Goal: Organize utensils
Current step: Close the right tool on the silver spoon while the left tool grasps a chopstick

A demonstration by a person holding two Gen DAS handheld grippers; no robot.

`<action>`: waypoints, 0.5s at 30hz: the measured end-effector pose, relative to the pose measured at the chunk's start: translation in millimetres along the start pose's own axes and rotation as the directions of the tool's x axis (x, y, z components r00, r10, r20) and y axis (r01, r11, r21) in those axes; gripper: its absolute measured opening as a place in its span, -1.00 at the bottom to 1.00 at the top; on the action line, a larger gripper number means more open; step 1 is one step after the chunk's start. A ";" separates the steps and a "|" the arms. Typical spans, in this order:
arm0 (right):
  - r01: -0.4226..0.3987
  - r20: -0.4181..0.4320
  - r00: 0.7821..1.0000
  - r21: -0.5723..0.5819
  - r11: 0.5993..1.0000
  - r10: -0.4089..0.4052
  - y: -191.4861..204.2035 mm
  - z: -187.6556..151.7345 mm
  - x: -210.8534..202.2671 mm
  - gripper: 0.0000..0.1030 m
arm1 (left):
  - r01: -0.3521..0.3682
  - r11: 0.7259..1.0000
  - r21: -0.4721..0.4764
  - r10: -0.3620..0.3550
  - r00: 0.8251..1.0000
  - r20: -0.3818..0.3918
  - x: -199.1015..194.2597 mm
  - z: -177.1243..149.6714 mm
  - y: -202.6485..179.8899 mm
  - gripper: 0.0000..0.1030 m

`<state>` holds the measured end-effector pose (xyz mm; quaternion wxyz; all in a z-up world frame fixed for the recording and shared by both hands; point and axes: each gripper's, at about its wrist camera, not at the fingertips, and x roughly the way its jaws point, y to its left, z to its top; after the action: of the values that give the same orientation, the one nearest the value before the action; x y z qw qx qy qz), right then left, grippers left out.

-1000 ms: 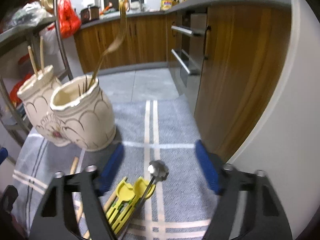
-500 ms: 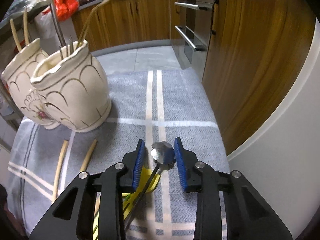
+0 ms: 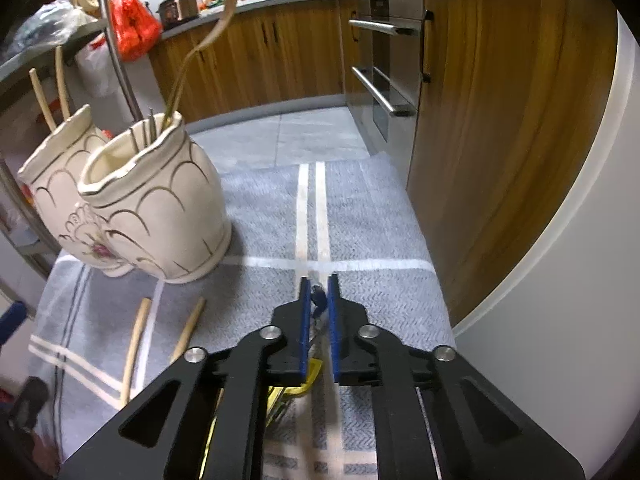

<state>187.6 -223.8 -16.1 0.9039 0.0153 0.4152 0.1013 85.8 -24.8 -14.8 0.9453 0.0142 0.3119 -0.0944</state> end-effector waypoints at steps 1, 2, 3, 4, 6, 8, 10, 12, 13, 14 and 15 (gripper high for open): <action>-0.008 0.005 1.000 -0.008 1.000 0.008 0.9 0.0 -1.9 -0.92 | -0.002 1.000 0.008 0.002 1.000 -0.017 3.1 0.0 -2.3 0.89; -0.009 0.007 1.000 -0.014 1.000 0.009 1.0 0.1 -2.9 -0.92 | -0.002 1.000 0.012 0.002 1.000 -0.026 4.8 -0.6 -4.4 0.88; -0.012 0.013 1.000 -0.017 1.000 0.013 1.1 0.4 -5.2 -0.92 | -0.001 1.000 0.016 0.002 0.999 -0.037 6.9 -0.5 -6.7 0.88; -0.016 0.021 1.000 -0.015 1.000 0.017 0.7 -0.5 -7.4 -0.92 | 0.001 1.000 0.016 0.000 0.999 -0.050 9.1 0.3 -9.0 0.88; -0.027 0.035 0.999 -0.014 1.000 0.027 -2.3 0.2 -11.6 -0.92 | 0.015 1.000 0.013 -0.014 0.998 -0.069 12.4 1.6 -12.6 0.74; -0.033 0.060 0.998 -0.020 0.999 0.034 -1.8 1.8 -18.1 -0.92 | 0.019 1.000 0.021 -0.017 0.996 -0.087 15.0 3.1 -17.4 0.59; -0.040 0.090 0.995 -0.030 0.999 0.042 -0.6 3.2 -25.3 -0.92 | 0.021 0.999 0.037 -0.017 0.994 -0.107 18.7 3.8 -23.3 0.42; -0.045 0.116 0.992 -0.044 0.998 0.050 2.1 3.3 -32.5 -0.92 | 0.025 0.999 0.033 -0.021 0.992 -0.127 22.1 2.7 -27.4 0.30; -0.052 0.132 0.990 -0.057 0.997 0.059 4.4 3.8 -36.6 -0.92 | 0.027 0.999 0.024 -0.023 0.990 -0.137 23.6 1.5 -29.3 0.27; -0.052 0.141 0.988 -0.068 0.996 0.061 6.1 4.1 -39.3 -0.92 | 0.029 0.999 0.017 -0.026 0.989 -0.145 24.6 0.7 -30.9 0.20; -0.050 0.158 0.985 -0.079 0.996 0.062 8.1 4.5 -43.5 -0.92 | 0.028 0.999 0.015 -0.026 0.988 -0.152 25.7 0.0 -32.6 0.12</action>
<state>162.0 -224.1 20.2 0.9311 0.0014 0.3364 0.1407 99.9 -61.1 -28.9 0.9173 0.0254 0.3823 -0.1085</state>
